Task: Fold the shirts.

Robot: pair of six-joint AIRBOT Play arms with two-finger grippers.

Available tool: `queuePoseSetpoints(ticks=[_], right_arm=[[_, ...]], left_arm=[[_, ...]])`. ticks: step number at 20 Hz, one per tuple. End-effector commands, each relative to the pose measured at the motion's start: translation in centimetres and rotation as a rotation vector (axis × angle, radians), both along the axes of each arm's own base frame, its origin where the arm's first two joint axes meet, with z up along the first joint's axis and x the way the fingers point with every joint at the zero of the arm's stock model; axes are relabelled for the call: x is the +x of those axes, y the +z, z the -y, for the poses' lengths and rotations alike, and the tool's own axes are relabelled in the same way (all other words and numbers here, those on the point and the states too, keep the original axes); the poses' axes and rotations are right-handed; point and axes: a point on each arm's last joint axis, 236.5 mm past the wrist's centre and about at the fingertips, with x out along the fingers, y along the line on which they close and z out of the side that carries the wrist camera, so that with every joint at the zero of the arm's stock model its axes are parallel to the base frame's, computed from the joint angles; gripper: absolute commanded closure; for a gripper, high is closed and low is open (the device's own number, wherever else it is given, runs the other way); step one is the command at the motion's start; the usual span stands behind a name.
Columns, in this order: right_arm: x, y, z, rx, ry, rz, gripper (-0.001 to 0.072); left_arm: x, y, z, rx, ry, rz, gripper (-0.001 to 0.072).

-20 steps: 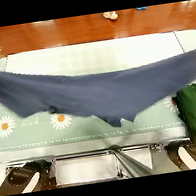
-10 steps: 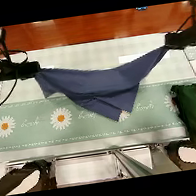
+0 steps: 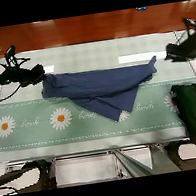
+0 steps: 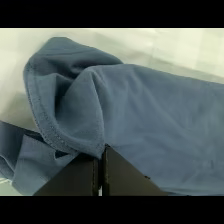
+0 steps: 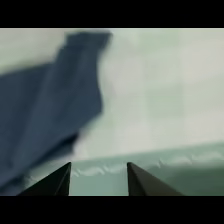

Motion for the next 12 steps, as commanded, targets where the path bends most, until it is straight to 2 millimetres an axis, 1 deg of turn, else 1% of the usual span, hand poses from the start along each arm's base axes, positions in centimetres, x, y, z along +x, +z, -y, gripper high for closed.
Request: queuePoseSetpoints(ticks=[1,2,3,4,5,7,8,9,10,12], right_arm=[[-7.1,-1.7,-0.1,0.11,-0.089,-0.082,0.0304],[-9.0,-2.9,-2.6,0.2,-0.083,-0.085,0.0304],[-11.0,-3.9,-6.0,0.313,-0.05,-0.086,0.0304],[-12.5,-4.5,-9.2,0.412,-0.009,-0.086,0.0304],[-14.0,-5.1,-11.9,0.481,0.023,-0.093,0.0304],[-16.6,-7.2,-14.6,0.504,0.061,-0.153,0.0304],[-17.5,-8.1,-15.5,0.504,0.082,-0.183,0.0304],[-17.8,-8.7,-16.4,0.501,0.107,-0.203,0.0304],[-17.6,-9.1,-17.1,0.499,0.121,-0.2,0.0304],[-16.2,-9.8,-18.7,0.519,0.106,-0.171,0.0304]], left_arm=[[-0.6,-0.4,0.5,-0.023,-0.035,-0.025,0.0686],[-0.6,-0.4,0.6,-0.023,-0.035,-0.026,0.0686],[-0.6,-0.4,0.5,-0.023,-0.035,-0.025,0.0686],[-0.6,-0.4,0.5,-0.023,-0.035,-0.025,0.0686],[-0.6,-0.4,0.5,-0.023,-0.035,-0.025,0.0686],[-0.7,-0.4,0.6,-0.024,-0.036,-0.027,0.0686],[-0.7,-0.4,0.6,-0.024,-0.036,-0.028,0.0686],[-0.8,-0.4,0.6,-0.025,-0.038,-0.031,0.0686],[-0.9,-0.4,0.6,-0.025,-0.04,-0.035,0.0686],[-1.0,-0.5,0.7,-0.026,-0.042,-0.038,0.0686]])
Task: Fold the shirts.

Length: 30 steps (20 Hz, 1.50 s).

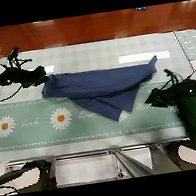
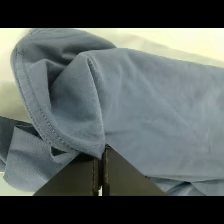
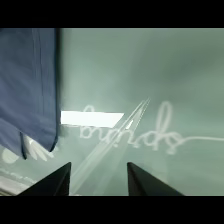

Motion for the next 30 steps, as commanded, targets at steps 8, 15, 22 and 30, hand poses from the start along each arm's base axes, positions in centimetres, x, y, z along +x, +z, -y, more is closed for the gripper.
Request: queuePoseSetpoints(ticks=[8,15,22,30], right_arm=[[3.7,-2.8,-8.4,0.131,0.052,0.023,0.0305],[5.5,-1.7,-10.5,0.172,0.148,0.075,0.0687],[15.1,17.2,-5.6,0.133,0.11,0.557,0.0688],[10.1,52.3,-0.7,-0.242,0.051,1.406,0.0688]], left_arm=[[-0.2,-0.2,0.2,-0.003,-0.007,-0.012,0.0686],[-0.2,-0.3,0.1,-0.001,-0.007,-0.012,0.0686],[2.6,9.7,-2.2,-0.069,0.041,0.156,0.0686],[-4.1,41.9,0.9,-0.077,-0.082,0.924,0.0686]])
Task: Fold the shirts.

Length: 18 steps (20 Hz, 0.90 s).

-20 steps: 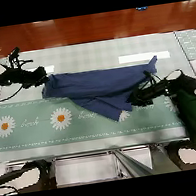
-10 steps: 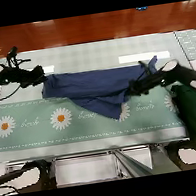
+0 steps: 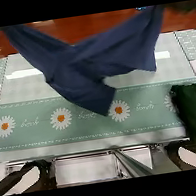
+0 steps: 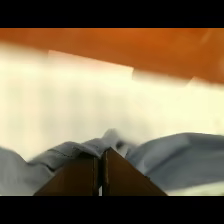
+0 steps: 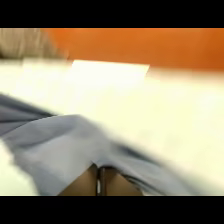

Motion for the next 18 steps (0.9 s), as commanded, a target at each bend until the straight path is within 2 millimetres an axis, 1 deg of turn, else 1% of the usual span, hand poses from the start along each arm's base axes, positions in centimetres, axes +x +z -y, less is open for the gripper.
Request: queuePoseSetpoints(ticks=[1,2,3,4,5,7,8,10,11,12,14,16,18], right_arm=[[-7.0,13.1,2.3,-0.101,-0.133,0.335,0.0688],[-9.3,15.3,2.6,-0.121,-0.162,0.404,0.0688],[-11.5,16.9,3.0,-0.136,-0.188,0.458,0.0688],[-13.6,17.9,3.2,-0.151,-0.209,0.499,0.0688],[-15.5,18.6,3.6,-0.169,-0.238,0.529,0.0688],[-18.9,19.3,4.4,-0.201,-0.289,0.565,0.0687],[-20.4,19.3,4.8,-0.212,-0.312,0.566,0.0688],[-23.0,18.4,4.9,-0.231,-0.32,0.541,0.0688],[-24.1,17.7,4.9,-0.243,-0.322,0.523,0.0687],[-25.0,17.4,5.2,-0.244,-0.337,0.51,0.0687],[-25.8,16.9,5.1,-0.248,-0.334,0.495,0.0688],[-25.5,15.5,5.0,-0.259,-0.322,0.44,0.0687],[-24.3,13.4,5.1,-0.268,-0.307,0.362,0.0687]], left_arm=[[-7.4,13.2,1.3,0.049,-0.016,0.332,0.0686],[-9.9,15.8,1.5,0.073,-0.006,0.407,0.0686],[-12.5,18.1,1.4,0.11,0.017,0.478,0.0686],[-15.2,19.9,1.2,0.147,0.044,0.542,0.0686],[-17.6,21.0,0.9,0.182,0.075,0.59,0.0686],[-22.4,22.2,0.0,0.262,0.142,0.653,0.0686],[-24.6,22.3,-0.5,0.295,0.179,0.665,0.0686],[-28.4,21.7,-1.2,0.338,0.232,0.66,0.0686],[-29.9,21.1,-1.1,0.341,0.236,0.644,0.0686],[-31.1,20.5,-0.8,0.343,0.228,0.632,0.0686],[-32.4,19.7,-0.5,0.344,0.221,0.611,0.0686],[-32.2,18.3,-0.5,0.361,0.207,0.556,0.0686],[-30.8,16.3,-0.7,0.369,0.187,0.472,0.0686]])
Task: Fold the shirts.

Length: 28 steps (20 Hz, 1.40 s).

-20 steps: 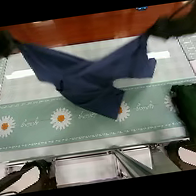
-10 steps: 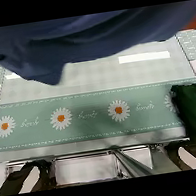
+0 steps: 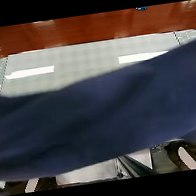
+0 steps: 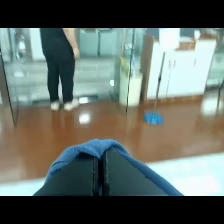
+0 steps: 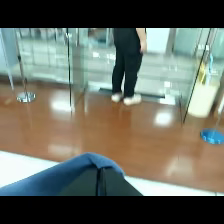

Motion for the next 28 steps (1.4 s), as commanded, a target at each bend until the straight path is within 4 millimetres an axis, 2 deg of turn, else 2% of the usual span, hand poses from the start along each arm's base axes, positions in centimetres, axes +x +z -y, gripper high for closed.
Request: queuePoseSetpoints(ticks=[1,3,5,7,12,15,17,18,19,21,22,23,24,26,28], right_arm=[[1.2,-3.7,0.2,0.004,0.0,-0.134,0.0688],[3.6,-6.7,0.3,0.02,0.005,-0.225,0.0688],[6.5,-10.2,0.3,0.046,0.015,-0.312,0.0688],[10.0,-14.7,0.4,0.085,0.022,-0.411,0.0688],[21.1,-27.4,-0.8,0.169,0.113,-0.663,0.0688],[28.9,-34.4,-0.6,0.264,0.109,-0.738,0.0688],[33.3,-39.3,0.3,0.273,0.079,-0.783,0.0687],[35.4,-41.7,0.4,0.301,0.073,-0.814,0.0687],[37.4,-43.3,0.0,0.364,0.077,-0.834,0.0687],[41.0,-45.0,-0.2,0.516,0.063,-0.853,0.0669],[42.4,-45.1,0.0,0.588,0.056,-0.854,0.0494],[43.3,-44.9,0.2,0.631,0.07,-0.854,0.0293],[43.4,-44.3,0.7,0.641,0.096,-0.863,0.0297],[42.1,-42.6,3.7,0.61,0.111,-0.895,0.0298],[38.9,-41.1,8.1,0.596,0.092,-0.949,0.0299]], left_arm=[[1.2,-3.6,-0.5,0.005,0.014,-0.138,0.0686],[4.5,-7.0,-1.1,-0.014,0.012,-0.259,0.0686],[8.3,-11.3,-1.7,-0.039,0.011,-0.399,0.0686],[12.9,-16.0,-2.4,-0.08,0.018,-0.522,0.0686],[26.0,-28.7,-4.1,-0.216,0.037,-0.731,0.0686],[34.4,-35.5,-5.1,-0.333,0.061,-0.789,0.0686],[39.0,-39.4,-5.5,-0.371,0.068,-0.805,0.0686],[40.4,-41.6,-5.5,-0.375,0.07,-0.839,0.0686],[41.3,-43.7,-5.2,-0.376,0.064,-0.881,0.0686],[42.0,-47.1,-4.4,-0.395,0.05,-0.974,0.0681],[42.0,-47.9,-4.2,-0.432,0.061,-1.011,0.0605],[41.8,-48.5,-4.3,-0.469,0.076,-1.044,0.0363],[41.2,-48.6,-4.7,-0.469,0.073,-1.073,0.0206],[38.1,-48.8,-7.4,-0.408,0.073,-1.194,0.0203],[33.1,-49.1,-11.1,-0.352,0.062,-1.36,0.0202]])
